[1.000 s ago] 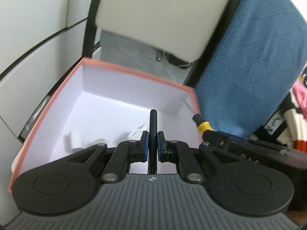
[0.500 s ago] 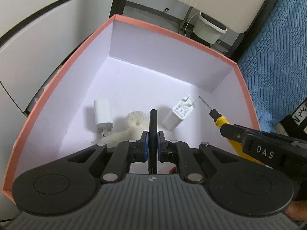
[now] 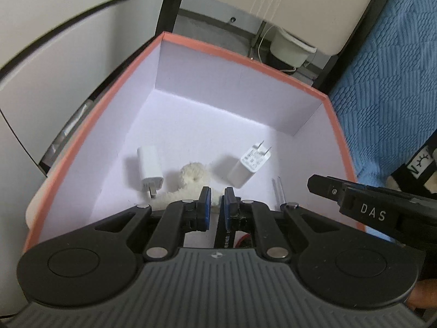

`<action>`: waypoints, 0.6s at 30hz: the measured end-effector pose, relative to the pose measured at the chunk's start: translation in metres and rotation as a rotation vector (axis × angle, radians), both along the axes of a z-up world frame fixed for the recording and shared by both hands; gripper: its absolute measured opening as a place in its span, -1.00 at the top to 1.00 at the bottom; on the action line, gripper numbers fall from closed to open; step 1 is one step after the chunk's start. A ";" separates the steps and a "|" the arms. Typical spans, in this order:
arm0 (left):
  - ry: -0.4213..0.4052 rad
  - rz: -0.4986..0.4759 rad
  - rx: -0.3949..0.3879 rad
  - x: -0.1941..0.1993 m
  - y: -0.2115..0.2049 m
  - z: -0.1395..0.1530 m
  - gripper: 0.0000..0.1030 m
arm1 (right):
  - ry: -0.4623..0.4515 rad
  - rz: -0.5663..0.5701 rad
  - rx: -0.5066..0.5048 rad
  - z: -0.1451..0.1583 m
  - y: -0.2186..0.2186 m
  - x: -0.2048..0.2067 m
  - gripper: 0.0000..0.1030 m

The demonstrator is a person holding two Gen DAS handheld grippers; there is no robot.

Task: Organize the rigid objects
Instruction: 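Lower into the box and open both tools to release USB stick and screwdriver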

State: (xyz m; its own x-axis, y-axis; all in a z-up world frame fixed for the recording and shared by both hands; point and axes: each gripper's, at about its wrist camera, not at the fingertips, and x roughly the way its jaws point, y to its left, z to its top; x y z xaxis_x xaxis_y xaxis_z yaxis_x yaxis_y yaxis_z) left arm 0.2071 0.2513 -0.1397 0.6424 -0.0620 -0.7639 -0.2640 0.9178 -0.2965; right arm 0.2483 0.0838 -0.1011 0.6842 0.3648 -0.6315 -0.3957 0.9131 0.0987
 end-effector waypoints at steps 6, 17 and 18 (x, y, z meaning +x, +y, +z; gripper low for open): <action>-0.051 0.003 0.021 -0.020 -0.006 0.035 0.77 | -0.042 0.019 0.022 0.026 -0.004 -0.021 0.56; -0.156 0.018 0.078 -0.074 -0.022 0.107 0.77 | -0.133 0.052 0.070 0.076 -0.020 -0.079 0.56; -0.165 0.019 0.082 -0.080 -0.025 0.112 0.77 | -0.140 0.058 0.073 0.079 -0.022 -0.086 0.56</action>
State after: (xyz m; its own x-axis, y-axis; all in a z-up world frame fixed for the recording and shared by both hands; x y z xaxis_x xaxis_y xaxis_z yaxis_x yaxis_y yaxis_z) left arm 0.1275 0.2264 -0.0274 0.7596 0.0096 -0.6503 -0.2354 0.9361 -0.2612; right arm 0.1626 0.0621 -0.0222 0.7402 0.4479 -0.5015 -0.4621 0.8806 0.1045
